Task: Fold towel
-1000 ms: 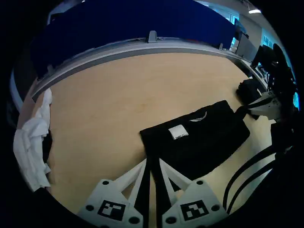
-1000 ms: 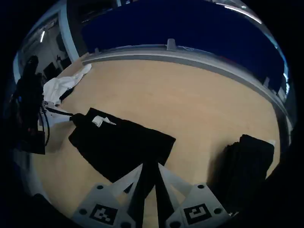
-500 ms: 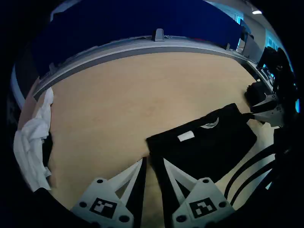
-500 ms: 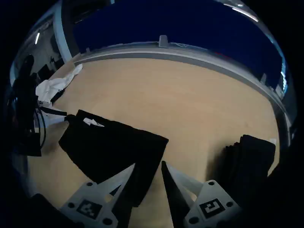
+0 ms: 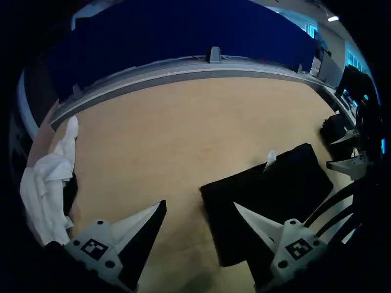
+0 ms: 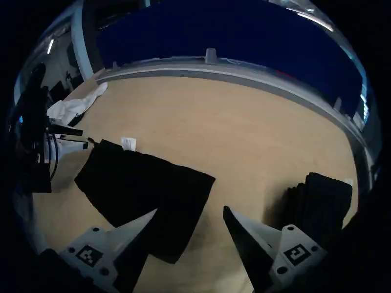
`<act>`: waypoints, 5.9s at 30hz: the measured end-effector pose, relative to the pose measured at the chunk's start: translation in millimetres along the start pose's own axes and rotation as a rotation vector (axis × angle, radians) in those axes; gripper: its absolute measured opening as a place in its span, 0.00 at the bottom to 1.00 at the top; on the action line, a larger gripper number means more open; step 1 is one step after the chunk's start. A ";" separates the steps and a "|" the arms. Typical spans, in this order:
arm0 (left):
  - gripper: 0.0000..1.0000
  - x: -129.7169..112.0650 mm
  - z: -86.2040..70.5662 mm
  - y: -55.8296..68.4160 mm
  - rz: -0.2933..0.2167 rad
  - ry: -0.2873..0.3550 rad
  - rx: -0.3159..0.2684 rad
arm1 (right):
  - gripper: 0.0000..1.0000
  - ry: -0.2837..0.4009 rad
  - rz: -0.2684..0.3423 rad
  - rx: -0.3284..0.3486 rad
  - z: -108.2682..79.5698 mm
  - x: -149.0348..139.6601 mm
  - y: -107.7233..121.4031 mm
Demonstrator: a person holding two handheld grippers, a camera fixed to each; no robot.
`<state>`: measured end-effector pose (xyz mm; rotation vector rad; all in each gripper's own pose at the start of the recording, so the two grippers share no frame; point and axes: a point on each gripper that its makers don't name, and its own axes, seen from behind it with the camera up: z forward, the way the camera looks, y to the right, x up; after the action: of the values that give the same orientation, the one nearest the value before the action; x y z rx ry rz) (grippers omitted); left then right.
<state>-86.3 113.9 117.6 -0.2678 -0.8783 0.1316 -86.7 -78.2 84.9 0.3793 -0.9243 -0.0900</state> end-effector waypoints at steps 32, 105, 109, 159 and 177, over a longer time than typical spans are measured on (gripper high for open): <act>0.92 -68.4 -84.6 -31.3 -0.150 0.039 0.091 | 0.99 -0.053 -0.073 0.070 -31.1 -58.7 -34.5; 0.92 -140.8 -140.3 -54.8 -0.231 0.002 0.141 | 0.03 0.001 -0.272 0.136 -51.8 8.4 -62.0; 0.92 -140.2 -141.7 -55.9 -0.233 0.007 0.140 | 0.03 0.037 -0.288 0.143 -52.2 30.5 -72.5; 0.92 -147.1 -155.1 -67.5 -0.341 0.078 0.139 | 0.03 -0.157 -0.505 0.419 60.1 -0.4 -282.4; 0.92 -140.8 -152.3 -65.1 -0.325 0.080 0.133 | 0.68 -0.093 -0.466 0.411 38.9 17.9 -268.9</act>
<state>-57.3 -6.9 -60.8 -0.0034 -0.8191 -0.1221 -83.8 -343.5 23.6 0.9763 -0.9305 -0.3494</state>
